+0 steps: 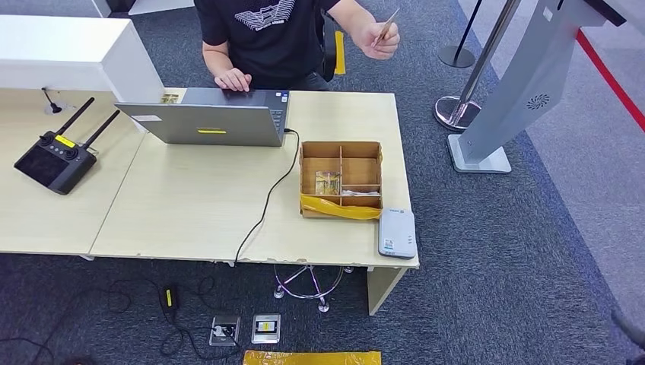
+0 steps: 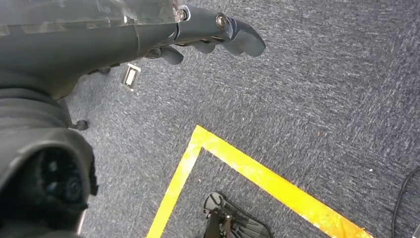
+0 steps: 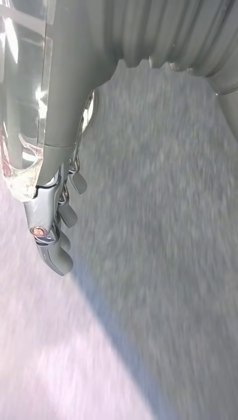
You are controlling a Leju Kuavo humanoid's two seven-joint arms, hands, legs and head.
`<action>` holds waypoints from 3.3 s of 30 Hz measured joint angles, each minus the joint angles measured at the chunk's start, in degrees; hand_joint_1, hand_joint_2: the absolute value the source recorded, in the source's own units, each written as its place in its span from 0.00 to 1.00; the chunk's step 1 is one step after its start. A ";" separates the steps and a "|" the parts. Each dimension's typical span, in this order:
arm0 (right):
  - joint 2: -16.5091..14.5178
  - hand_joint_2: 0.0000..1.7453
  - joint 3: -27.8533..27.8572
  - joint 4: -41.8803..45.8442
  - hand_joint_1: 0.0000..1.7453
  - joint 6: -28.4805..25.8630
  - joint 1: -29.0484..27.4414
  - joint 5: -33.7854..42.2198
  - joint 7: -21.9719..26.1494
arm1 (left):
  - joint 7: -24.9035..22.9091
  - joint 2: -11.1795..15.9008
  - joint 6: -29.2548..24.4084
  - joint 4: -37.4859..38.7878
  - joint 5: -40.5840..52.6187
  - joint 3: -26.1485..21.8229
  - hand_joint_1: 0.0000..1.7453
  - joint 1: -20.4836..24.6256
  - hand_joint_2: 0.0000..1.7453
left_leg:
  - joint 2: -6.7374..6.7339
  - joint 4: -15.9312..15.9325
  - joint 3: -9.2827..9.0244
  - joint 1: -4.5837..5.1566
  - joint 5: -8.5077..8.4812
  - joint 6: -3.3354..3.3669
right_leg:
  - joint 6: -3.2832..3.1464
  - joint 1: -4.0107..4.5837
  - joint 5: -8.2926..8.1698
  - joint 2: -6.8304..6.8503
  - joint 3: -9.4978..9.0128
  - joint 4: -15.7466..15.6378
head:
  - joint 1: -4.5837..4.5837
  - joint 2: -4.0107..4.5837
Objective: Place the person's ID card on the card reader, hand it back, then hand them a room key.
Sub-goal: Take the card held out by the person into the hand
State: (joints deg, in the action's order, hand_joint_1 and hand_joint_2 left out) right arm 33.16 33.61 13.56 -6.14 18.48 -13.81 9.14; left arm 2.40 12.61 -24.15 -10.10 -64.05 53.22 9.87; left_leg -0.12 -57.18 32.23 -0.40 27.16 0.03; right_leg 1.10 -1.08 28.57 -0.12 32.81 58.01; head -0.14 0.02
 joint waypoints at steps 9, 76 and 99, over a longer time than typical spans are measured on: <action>3.86 1.00 -2.10 4.26 0.00 2.82 14.39 -2.89 2.63 | 1.42 0.05 0.82 0.00 1.41 0.26 0.00 0.23 0.00 | 0.08 0.00 0.02 -0.01 -0.08 0.06 | 0.01 0.02 -0.02 0.08 -0.02 0.04 | 0.01 0.00; -14.46 1.00 -62.06 40.04 0.24 -7.08 20.96 -33.79 -4.30 | 4.42 0.25 3.39 0.00 6.81 6.01 0.00 0.45 0.00 | 0.42 0.00 0.23 -0.16 -0.22 0.02 | -0.01 0.17 -0.01 0.36 0.06 0.10 | 0.03 0.00; -15.84 1.00 -62.13 39.93 1.00 -8.74 20.91 -32.48 -3.13 | 4.33 0.25 2.99 0.00 6.42 5.99 0.00 0.42 0.00 | 0.41 0.00 0.22 -0.16 -0.22 0.02 | -0.01 0.17 -0.01 0.35 0.06 0.10 | 0.03 0.00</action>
State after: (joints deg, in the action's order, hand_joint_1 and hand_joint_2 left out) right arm 17.32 -28.52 53.49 -14.88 39.39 -46.29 6.01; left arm 6.73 12.85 -21.16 -10.10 -57.63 59.21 10.28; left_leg 0.29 -57.18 32.45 -0.57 26.94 0.05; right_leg 1.09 -0.91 28.57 0.23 32.87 58.11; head -0.11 0.02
